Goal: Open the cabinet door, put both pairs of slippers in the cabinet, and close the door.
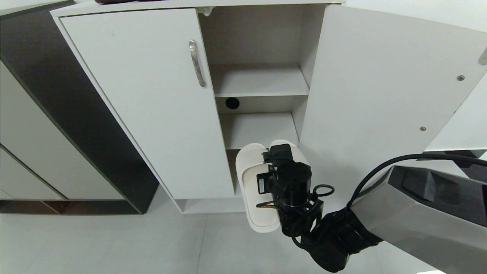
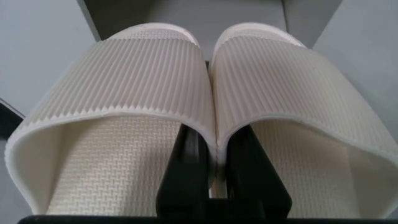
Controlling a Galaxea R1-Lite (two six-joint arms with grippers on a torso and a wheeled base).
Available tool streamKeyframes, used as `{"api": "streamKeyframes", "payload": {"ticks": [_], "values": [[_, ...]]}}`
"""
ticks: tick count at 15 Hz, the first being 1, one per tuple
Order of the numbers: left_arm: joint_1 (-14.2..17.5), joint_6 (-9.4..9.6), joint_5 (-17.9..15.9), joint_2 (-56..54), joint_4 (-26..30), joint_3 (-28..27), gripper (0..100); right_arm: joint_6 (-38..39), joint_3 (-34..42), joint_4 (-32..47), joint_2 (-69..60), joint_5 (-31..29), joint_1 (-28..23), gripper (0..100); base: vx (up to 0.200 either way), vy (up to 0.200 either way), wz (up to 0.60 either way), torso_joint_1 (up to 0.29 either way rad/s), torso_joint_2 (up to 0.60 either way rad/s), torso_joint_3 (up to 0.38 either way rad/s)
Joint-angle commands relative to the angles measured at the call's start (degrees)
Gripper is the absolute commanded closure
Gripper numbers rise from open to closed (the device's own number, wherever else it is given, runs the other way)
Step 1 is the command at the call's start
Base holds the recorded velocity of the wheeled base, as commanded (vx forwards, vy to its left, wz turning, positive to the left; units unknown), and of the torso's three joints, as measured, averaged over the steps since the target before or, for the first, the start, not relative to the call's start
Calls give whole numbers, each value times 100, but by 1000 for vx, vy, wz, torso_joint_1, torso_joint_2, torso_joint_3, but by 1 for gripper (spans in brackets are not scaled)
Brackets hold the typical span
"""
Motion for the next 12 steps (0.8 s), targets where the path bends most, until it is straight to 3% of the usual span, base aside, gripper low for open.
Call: {"api": "streamKeyframes", "payload": {"ticks": [1,3,6,12], "values": [[7,2,0,11,0,0,100,0,11,0,13,6,2,100,0,0,0,7,2,-144],[7,-7,-9,11,0,0,100,-9,11,27,39,-3,-7,100,0,0,0,4,1,-35],[7,-7,-9,11,0,0,100,-9,-112,27,197,-38,-86,100,0,200,0,-1,4,-9],[7,11,-9,11,0,0,100,0,-103,9,250,23,-209,100,0,0,0,0,0,0]]}}
